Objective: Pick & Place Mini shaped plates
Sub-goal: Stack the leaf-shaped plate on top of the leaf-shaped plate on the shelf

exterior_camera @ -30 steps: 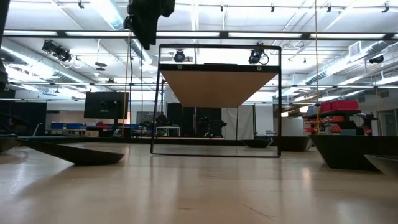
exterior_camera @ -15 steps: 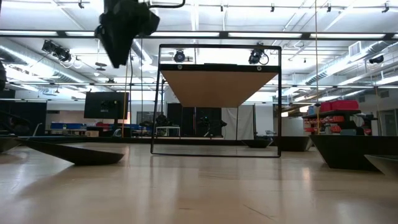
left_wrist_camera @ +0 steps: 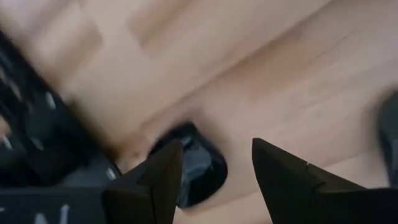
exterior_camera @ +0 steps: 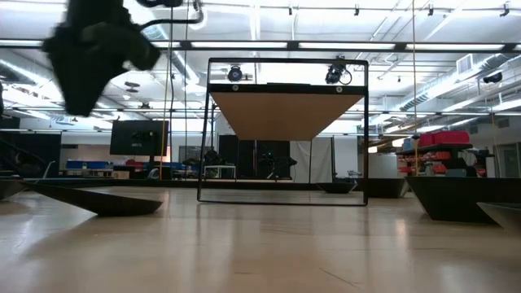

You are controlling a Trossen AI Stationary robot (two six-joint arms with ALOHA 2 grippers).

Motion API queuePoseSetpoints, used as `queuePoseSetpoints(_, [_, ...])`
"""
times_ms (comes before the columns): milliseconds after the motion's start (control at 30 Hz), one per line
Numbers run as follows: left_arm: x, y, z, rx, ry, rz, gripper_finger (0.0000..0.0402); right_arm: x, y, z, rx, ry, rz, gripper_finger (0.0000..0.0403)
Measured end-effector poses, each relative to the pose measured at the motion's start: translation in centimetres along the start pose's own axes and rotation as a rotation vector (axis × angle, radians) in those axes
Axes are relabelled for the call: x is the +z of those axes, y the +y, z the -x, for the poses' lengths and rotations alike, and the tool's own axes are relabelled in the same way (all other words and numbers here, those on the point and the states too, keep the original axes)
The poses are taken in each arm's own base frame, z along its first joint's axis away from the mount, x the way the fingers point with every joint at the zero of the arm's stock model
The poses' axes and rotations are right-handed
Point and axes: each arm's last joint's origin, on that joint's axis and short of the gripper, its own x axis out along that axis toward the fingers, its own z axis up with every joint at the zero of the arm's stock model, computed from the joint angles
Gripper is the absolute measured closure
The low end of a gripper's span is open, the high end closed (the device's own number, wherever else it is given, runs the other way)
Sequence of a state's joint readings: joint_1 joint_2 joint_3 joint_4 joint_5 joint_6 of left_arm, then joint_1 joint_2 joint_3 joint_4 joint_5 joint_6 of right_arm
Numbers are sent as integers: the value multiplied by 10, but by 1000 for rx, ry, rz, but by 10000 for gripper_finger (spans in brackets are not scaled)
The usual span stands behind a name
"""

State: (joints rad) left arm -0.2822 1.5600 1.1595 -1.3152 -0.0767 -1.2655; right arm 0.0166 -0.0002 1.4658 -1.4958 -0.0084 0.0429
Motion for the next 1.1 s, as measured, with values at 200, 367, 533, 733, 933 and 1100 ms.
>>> queuePoseSetpoints(200, [-29,-2,-30,21,54,120,204,0,0,0,0,0,0,392])
queuePoseSetpoints(367, [-42,-7,-43,-26,67,156,204,0,0,0,0,0,0,392])
queuePoseSetpoints(533, [-52,-5,-54,-12,52,190,204,0,0,0,0,0,0,392])
queuePoseSetpoints(733, [-59,-6,-65,-32,41,206,204,0,0,0,0,0,0,392])
queuePoseSetpoints(933, [-64,-13,-75,-16,15,189,204,0,0,0,0,-1,0,392])
queuePoseSetpoints(1100, [-64,-17,-83,12,17,188,204,0,0,0,0,0,0,392])
